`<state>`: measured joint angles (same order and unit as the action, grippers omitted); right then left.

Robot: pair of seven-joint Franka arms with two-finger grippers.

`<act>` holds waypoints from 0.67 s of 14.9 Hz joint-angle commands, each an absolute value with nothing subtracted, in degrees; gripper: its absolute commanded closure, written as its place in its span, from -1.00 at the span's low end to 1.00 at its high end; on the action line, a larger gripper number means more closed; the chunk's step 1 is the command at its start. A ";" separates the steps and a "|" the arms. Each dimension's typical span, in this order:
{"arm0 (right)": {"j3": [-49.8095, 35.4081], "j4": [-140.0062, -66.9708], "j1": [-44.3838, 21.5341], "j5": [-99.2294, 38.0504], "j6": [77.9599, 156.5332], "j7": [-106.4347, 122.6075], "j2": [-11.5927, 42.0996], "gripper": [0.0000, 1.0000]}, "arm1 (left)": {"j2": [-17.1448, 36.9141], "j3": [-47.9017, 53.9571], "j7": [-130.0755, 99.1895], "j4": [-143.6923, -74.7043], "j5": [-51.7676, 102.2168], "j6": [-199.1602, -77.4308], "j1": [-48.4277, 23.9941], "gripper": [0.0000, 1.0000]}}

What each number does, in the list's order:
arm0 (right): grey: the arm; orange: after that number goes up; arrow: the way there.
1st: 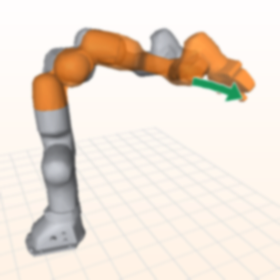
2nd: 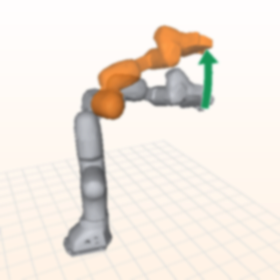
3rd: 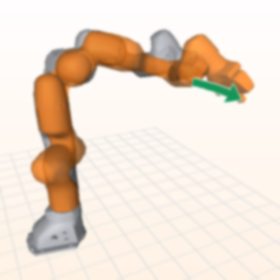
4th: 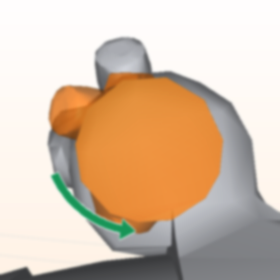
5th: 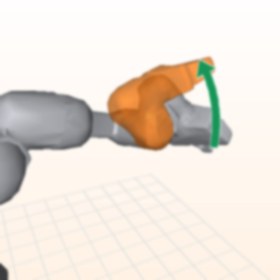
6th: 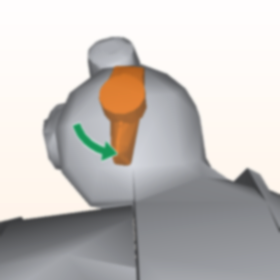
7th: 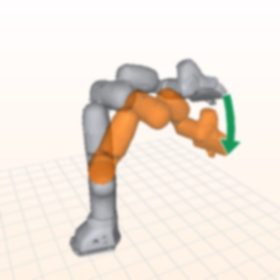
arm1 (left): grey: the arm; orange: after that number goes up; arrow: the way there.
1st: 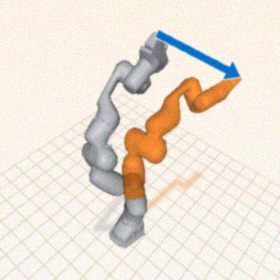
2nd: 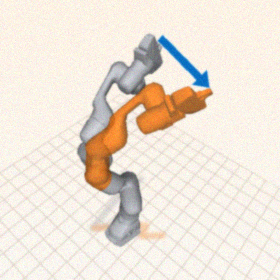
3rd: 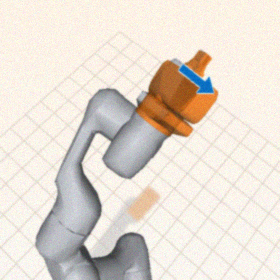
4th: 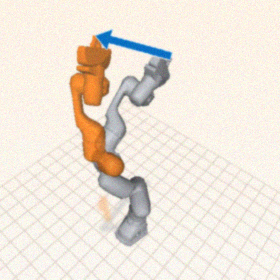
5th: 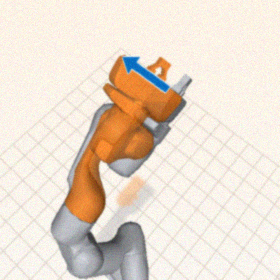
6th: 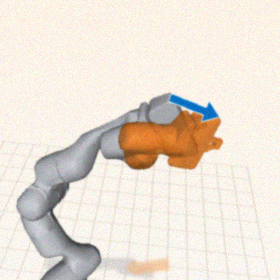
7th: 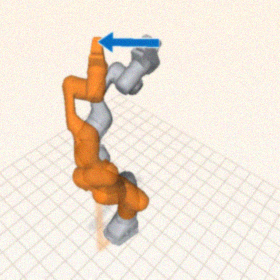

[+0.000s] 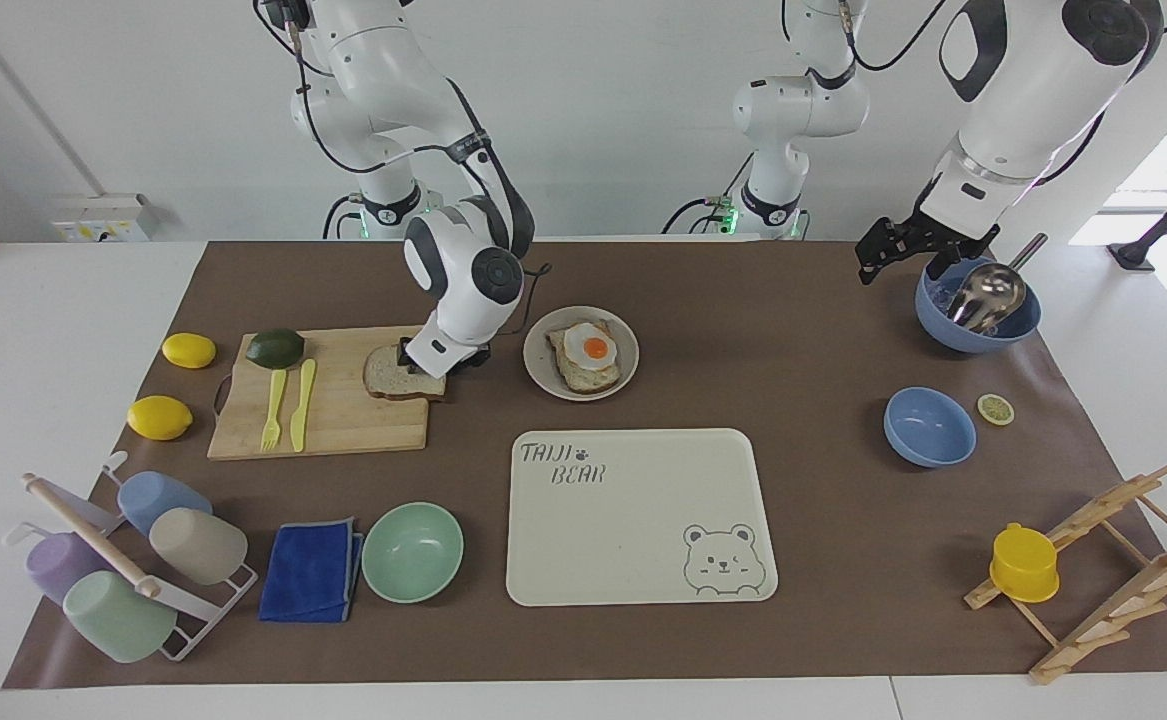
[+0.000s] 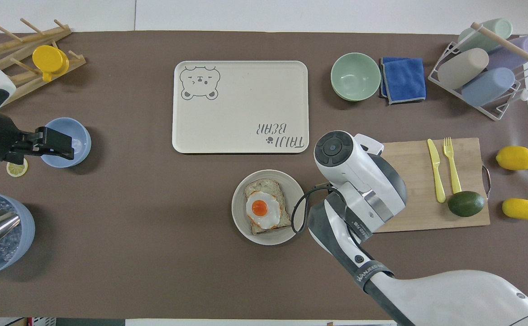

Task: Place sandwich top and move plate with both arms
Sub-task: 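Reach the right gripper to the bread slice and grasp it, then carry the bread slice with the right gripper onto the egg toast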

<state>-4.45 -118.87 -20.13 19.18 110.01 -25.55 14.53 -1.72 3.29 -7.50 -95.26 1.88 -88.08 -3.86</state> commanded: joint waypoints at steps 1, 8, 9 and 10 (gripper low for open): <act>-4.48 -120.94 -20.30 20.30 109.69 -26.63 12.66 -0.31 | -2.37 3.52 -7.03 -95.45 2.55 -87.71 -3.16 -1.00; -7.19 -113.93 -20.30 19.16 105.49 -26.46 12.74 1.00 | -2.46 3.60 -7.03 -95.45 2.55 -87.80 -3.16 -1.00; -8.86 -110.60 -20.30 19.16 103.03 -25.76 12.74 1.00 | -2.46 3.60 -7.03 -95.45 2.55 -87.72 -3.16 -1.00; -10.53 -107.26 -20.30 19.25 100.48 -25.58 13.01 1.00 | -2.46 3.60 -7.03 -95.45 2.55 -87.71 -3.16 -1.00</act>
